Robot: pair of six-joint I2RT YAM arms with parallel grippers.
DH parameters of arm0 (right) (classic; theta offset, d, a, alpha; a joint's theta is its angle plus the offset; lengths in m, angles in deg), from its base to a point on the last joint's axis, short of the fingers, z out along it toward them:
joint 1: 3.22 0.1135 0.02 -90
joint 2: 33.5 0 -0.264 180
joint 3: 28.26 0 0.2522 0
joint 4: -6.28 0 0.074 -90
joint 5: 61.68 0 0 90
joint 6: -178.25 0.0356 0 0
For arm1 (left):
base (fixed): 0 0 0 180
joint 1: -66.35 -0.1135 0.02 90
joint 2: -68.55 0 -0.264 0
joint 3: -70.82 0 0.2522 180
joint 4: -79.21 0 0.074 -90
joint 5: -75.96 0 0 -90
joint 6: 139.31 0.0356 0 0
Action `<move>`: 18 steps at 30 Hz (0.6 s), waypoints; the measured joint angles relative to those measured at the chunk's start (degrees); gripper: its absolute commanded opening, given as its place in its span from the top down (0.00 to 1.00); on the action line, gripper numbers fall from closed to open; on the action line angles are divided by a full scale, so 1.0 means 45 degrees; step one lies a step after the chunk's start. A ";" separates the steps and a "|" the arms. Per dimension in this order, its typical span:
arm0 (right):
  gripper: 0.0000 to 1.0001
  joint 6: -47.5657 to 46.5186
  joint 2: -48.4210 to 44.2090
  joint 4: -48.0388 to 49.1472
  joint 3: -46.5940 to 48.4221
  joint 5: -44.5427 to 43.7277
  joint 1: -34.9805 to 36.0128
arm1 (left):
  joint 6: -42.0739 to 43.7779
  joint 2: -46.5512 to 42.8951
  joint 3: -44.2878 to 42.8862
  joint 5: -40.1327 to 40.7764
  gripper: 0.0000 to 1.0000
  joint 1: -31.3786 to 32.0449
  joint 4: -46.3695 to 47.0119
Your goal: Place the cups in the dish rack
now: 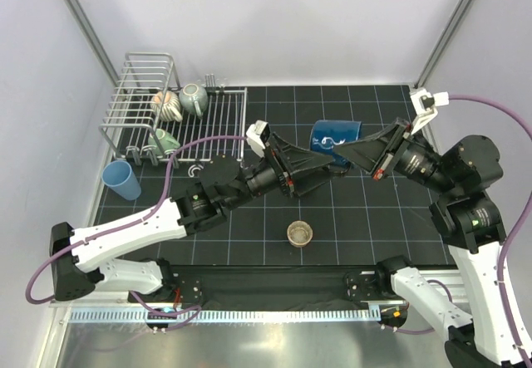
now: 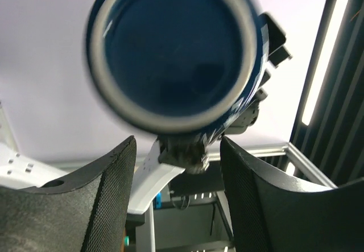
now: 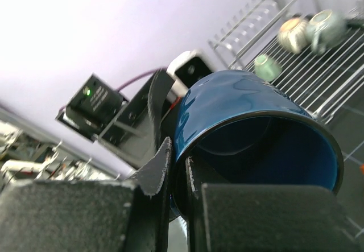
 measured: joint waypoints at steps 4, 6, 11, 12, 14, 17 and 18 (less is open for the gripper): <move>0.96 0.0019 -0.0029 -0.0087 -0.0306 0.0301 0.0423 | 0.0015 0.0301 -0.0325 0.0627 0.42 0.0136 0.0131; 0.96 0.0019 -0.0053 -0.0121 -0.0379 0.0291 0.0466 | 0.0000 0.0306 -0.0325 0.0884 0.45 0.0253 0.0131; 0.96 0.0000 -0.0058 -0.0117 -0.0393 0.0257 0.0607 | -0.0282 0.0253 -0.0170 0.1331 0.64 0.0452 0.0165; 0.96 -0.0010 -0.0044 -0.0107 -0.0389 0.0233 0.0607 | -0.0340 0.0238 -0.0141 0.1399 0.66 0.0461 0.0141; 0.96 -0.0063 -0.0024 -0.0107 -0.0389 0.0170 0.0607 | -0.0398 0.0238 -0.0112 0.1506 0.73 0.0476 0.0126; 0.96 -0.0228 0.0010 -0.0087 -0.0389 0.0131 0.0612 | -0.0714 0.0248 -0.0107 0.1651 0.99 0.0476 0.0296; 0.96 -0.0291 0.0000 -0.0005 -0.0389 0.0112 0.0612 | -0.0811 0.0262 -0.0112 0.1671 1.00 0.0471 0.0437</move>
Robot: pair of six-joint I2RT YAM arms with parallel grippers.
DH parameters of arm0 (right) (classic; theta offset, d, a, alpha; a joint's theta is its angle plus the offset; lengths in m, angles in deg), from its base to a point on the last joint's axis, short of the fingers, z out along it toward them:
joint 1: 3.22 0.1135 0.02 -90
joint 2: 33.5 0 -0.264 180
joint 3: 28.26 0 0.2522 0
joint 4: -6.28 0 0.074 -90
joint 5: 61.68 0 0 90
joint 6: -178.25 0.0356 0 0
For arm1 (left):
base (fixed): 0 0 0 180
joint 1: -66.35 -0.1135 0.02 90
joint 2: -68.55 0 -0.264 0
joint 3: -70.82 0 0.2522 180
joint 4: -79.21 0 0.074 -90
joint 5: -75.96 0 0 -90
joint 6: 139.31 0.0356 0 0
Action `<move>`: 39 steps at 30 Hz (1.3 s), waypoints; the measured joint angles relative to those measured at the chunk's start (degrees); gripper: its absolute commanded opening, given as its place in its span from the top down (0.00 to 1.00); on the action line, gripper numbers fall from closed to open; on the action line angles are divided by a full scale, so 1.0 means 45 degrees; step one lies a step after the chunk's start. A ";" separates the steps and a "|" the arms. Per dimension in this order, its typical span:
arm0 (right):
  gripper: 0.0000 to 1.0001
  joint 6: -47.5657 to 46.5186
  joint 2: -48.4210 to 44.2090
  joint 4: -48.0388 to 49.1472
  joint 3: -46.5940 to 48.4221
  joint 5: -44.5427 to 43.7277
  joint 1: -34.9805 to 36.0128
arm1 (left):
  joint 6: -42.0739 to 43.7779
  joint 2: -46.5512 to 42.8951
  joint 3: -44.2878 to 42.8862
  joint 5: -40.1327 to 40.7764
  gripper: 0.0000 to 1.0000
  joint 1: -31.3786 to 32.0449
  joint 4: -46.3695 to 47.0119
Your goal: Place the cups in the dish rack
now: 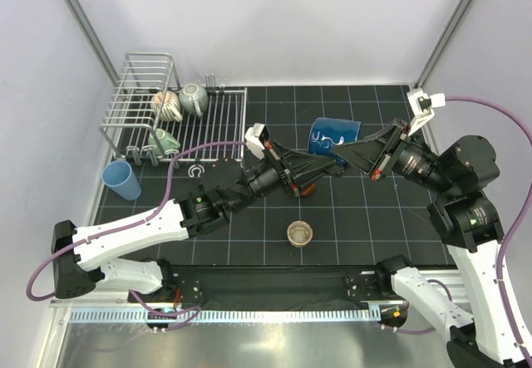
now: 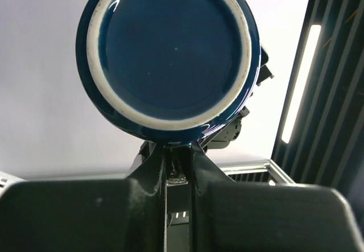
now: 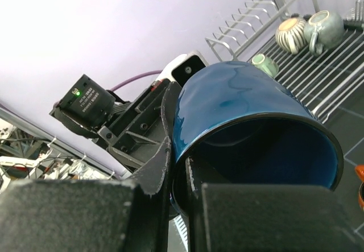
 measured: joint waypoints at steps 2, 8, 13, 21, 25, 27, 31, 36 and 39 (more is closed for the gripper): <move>0.91 -0.0039 -0.0068 0.0170 0.0005 -0.0078 0.0000 | 0.0029 0.0058 -0.0015 -0.0005 1.00 -0.0010 0.0209; 0.72 0.0039 -0.0486 -0.0209 -0.0010 -0.0748 0.0063 | 0.1404 0.0097 -0.0029 -0.0194 1.00 -0.0010 0.0296; 0.63 0.0325 -0.0554 -0.0787 0.0044 -0.1190 0.0097 | 0.2613 0.0097 -0.0097 -0.0427 1.00 -0.0107 0.0015; 0.56 0.1103 -0.0476 -0.0656 -0.0073 -0.1156 0.0117 | 0.3313 0.0087 -0.0102 -0.0787 1.00 -0.0199 -0.0204; 0.73 0.1428 -0.0306 -0.0029 -0.0189 -0.0816 0.0117 | 0.3317 0.0068 -0.0102 -0.1117 1.00 -0.0223 -0.0102; 0.94 0.1598 -0.0073 0.0311 -0.0194 -0.0529 0.0117 | 0.3327 0.0015 -0.0102 -0.1219 1.00 -0.0228 -0.0029; 0.96 0.2108 0.0194 0.1331 -0.0316 0.0131 0.0126 | 0.3351 -0.0262 -0.0097 -0.1258 0.98 -0.0272 -0.0136; 0.96 0.3157 -0.0151 0.2472 -0.1248 0.0301 0.0141 | 0.4022 -0.0452 -0.0204 -0.1418 0.59 -0.0238 -0.0627; 0.96 0.3696 -0.0316 0.2715 -0.1768 0.0296 0.0141 | 0.4231 -0.0432 -0.0427 -0.1559 0.56 -0.0223 -0.1044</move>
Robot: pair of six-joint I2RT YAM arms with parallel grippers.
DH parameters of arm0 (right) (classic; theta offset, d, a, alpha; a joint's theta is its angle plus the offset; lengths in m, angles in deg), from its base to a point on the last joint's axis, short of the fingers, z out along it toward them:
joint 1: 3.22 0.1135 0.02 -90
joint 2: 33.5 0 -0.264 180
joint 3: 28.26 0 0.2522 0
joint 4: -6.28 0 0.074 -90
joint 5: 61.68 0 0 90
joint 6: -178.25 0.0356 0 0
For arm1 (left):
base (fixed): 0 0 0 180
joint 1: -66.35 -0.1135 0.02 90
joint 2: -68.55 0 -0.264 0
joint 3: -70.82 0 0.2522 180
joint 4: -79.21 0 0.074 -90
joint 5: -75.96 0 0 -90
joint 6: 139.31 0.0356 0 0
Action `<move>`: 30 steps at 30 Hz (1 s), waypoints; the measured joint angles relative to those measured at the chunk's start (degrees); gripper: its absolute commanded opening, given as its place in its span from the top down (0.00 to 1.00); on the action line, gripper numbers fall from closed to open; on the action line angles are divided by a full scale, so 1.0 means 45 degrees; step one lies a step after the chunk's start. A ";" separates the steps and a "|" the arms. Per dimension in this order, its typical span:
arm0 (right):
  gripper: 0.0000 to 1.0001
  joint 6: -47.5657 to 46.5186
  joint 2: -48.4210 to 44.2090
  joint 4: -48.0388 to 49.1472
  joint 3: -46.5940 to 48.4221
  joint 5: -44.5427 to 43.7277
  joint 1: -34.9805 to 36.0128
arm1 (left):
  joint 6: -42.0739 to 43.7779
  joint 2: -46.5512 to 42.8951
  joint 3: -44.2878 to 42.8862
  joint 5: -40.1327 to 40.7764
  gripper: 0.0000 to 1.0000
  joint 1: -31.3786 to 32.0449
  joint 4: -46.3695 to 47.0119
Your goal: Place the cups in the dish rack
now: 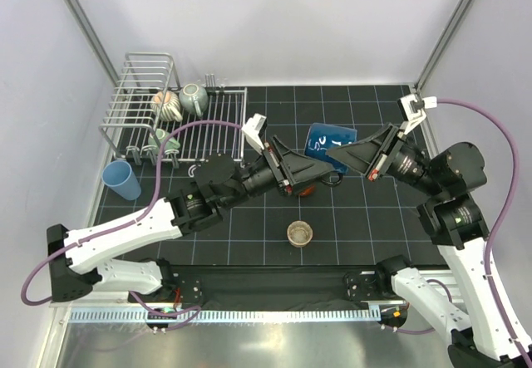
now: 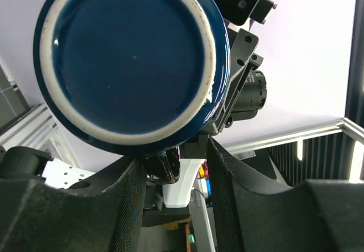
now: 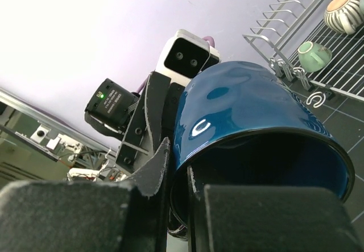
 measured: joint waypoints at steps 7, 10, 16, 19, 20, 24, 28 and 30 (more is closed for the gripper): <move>0.96 0.0335 -0.0238 0.0209 -0.0316 -0.0233 -0.0005 | -0.0015 0.0554 -0.0384 -0.0194 0.56 0.0107 -0.0180; 0.96 0.0277 -0.0432 0.0209 -0.0316 -0.0389 -0.0005 | -0.0146 0.0651 -0.0389 -0.0185 0.59 0.0136 -0.0180; 0.96 -0.0005 -0.0772 0.0209 -0.0340 -0.0675 -0.0005 | -0.0393 0.0777 -0.0481 0.0015 0.61 0.0170 -0.0204; 0.96 -0.0063 -0.0831 0.0214 -0.0384 -0.0758 -0.0005 | -0.0515 0.0869 -0.0563 0.0058 0.64 0.0209 -0.0185; 0.96 -0.0107 -0.0840 0.0214 -0.0393 -0.0811 -0.0005 | -0.0544 0.0947 -0.0617 0.0058 0.64 0.0219 -0.0180; 0.96 -0.0243 -0.0840 0.0214 -0.0500 -0.0967 -0.0019 | -0.0733 0.1389 -0.0903 -0.0029 0.65 0.0253 -0.0170; 0.96 -0.0291 -0.0811 0.0160 -0.0510 -0.0991 -0.0019 | -0.0850 0.1593 -0.0986 -0.0078 0.78 0.0257 -0.0141; 0.96 -0.0330 -0.0767 0.0141 -0.0510 -0.0986 -0.0019 | -0.0908 0.1593 -0.0981 -0.0063 0.88 0.0267 -0.0155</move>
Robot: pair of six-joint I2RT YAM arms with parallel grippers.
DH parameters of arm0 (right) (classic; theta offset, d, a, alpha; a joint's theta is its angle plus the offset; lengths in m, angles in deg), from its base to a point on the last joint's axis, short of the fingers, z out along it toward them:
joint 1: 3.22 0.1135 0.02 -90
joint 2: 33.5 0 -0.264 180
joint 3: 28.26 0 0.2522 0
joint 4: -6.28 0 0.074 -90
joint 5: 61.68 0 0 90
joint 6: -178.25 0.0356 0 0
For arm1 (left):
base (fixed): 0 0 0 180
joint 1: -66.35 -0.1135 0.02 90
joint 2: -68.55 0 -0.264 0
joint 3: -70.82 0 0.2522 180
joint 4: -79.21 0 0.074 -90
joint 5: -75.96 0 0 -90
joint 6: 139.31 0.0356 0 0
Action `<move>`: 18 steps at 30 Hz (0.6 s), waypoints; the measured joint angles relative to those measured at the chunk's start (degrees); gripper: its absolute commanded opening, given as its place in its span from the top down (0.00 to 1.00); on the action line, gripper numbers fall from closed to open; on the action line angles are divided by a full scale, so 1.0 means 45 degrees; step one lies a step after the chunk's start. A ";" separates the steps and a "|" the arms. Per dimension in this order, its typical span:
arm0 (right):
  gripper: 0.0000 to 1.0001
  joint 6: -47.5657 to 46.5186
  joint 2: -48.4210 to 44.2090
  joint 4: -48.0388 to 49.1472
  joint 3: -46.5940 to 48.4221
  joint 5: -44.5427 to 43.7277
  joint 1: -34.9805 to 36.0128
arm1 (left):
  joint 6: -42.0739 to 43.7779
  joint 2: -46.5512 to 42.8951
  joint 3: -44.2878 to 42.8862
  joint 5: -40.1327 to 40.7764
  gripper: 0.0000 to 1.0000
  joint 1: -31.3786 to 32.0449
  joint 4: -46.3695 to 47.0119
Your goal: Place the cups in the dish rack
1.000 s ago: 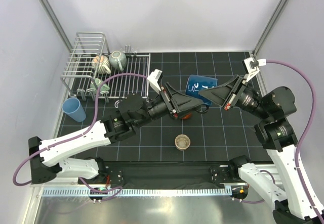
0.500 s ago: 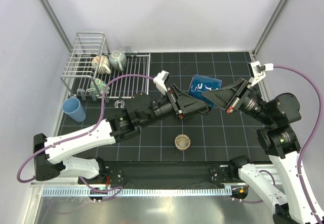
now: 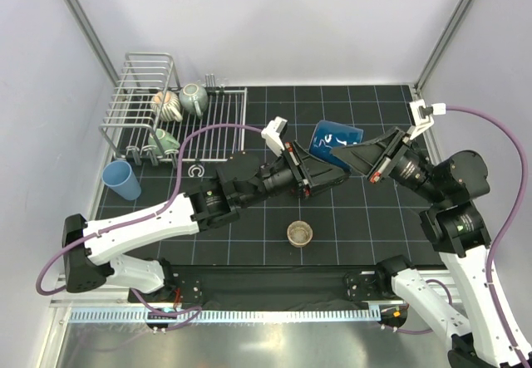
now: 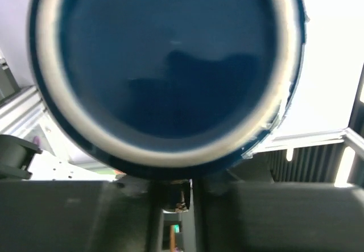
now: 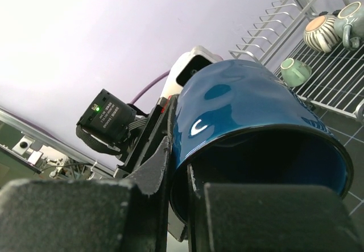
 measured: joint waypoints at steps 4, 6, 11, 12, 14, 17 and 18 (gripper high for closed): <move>0.96 0.0005 -0.0005 0.0165 0.0000 0.0024 -0.0005 | -0.0170 -0.0078 0.0010 0.0112 1.00 0.0044 0.0068; 0.96 -0.0010 -0.0005 0.0175 0.0010 0.0063 -0.0005 | -0.0107 -0.0102 0.0015 0.0155 1.00 0.0078 0.0068; 0.70 -0.0452 0.0034 -0.0622 0.0340 0.0039 0.0005 | 0.0374 -0.0146 -0.0063 0.0262 1.00 0.0107 -0.0219; 0.66 -0.0641 0.0039 -0.0996 0.0515 0.0019 0.0005 | 0.0670 -0.0180 -0.0136 0.0403 1.00 0.0107 -0.0505; 0.56 -0.0967 0.0034 -0.1608 0.0763 -0.0058 0.0005 | 0.1219 -0.0345 -0.0209 0.0709 1.00 0.0092 -0.1137; 0.47 -0.1311 -0.0015 -0.2103 0.0942 -0.0151 0.0005 | 0.1802 -0.0743 -0.0214 0.1195 1.00 0.0024 -0.2016; 0.46 -0.1375 -0.0029 -0.2239 0.0986 -0.0180 0.0005 | 0.2016 -0.0918 -0.0223 0.1375 1.00 0.0015 -0.2307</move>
